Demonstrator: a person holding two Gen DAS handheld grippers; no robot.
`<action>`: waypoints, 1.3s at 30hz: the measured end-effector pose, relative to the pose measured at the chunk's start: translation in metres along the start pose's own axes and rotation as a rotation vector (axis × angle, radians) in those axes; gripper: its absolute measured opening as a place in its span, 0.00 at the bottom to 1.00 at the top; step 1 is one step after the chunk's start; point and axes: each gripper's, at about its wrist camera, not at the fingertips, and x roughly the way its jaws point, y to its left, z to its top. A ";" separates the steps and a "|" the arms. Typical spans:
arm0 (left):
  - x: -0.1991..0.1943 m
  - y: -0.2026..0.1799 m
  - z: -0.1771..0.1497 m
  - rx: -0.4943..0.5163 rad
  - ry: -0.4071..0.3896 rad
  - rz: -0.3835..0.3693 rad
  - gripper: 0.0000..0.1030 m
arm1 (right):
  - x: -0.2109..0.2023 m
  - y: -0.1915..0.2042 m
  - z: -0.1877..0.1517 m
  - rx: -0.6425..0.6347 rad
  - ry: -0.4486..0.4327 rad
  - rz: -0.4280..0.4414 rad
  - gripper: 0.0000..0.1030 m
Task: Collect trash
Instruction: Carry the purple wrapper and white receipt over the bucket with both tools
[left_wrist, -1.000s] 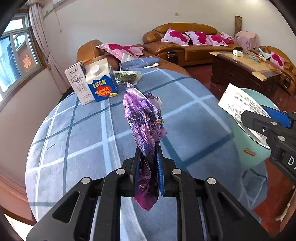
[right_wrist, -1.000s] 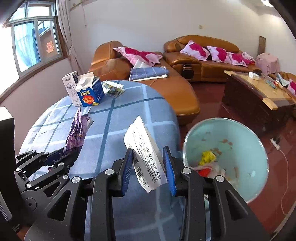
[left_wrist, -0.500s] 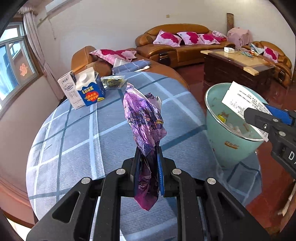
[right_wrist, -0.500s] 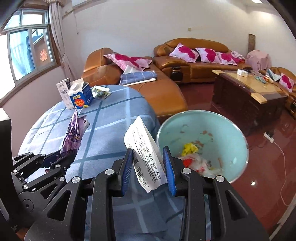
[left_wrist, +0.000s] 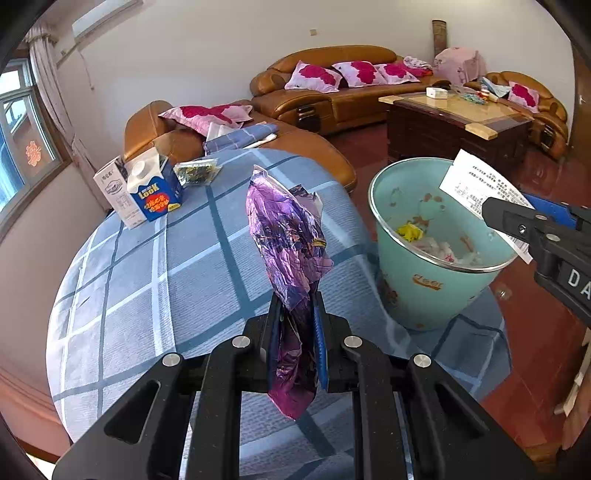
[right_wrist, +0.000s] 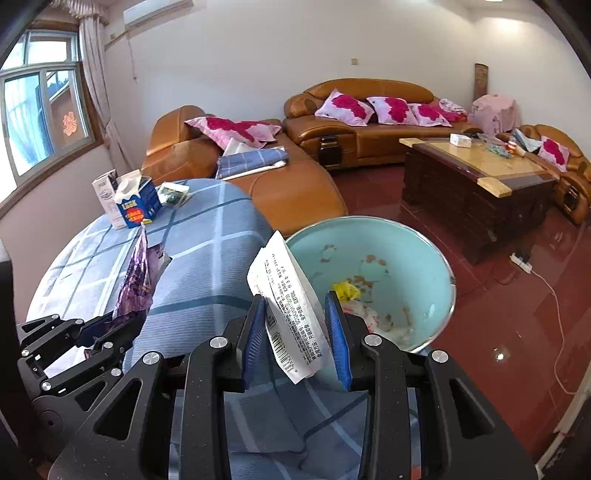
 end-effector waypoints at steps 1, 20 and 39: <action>0.000 -0.002 0.001 0.003 -0.001 -0.003 0.16 | 0.000 -0.001 0.000 0.004 -0.002 -0.003 0.33; 0.012 -0.037 0.017 0.061 -0.005 -0.059 0.16 | 0.007 -0.035 -0.001 0.051 -0.004 -0.074 0.33; 0.048 -0.076 0.047 0.118 0.012 -0.157 0.16 | 0.030 -0.079 0.004 0.115 0.024 -0.196 0.33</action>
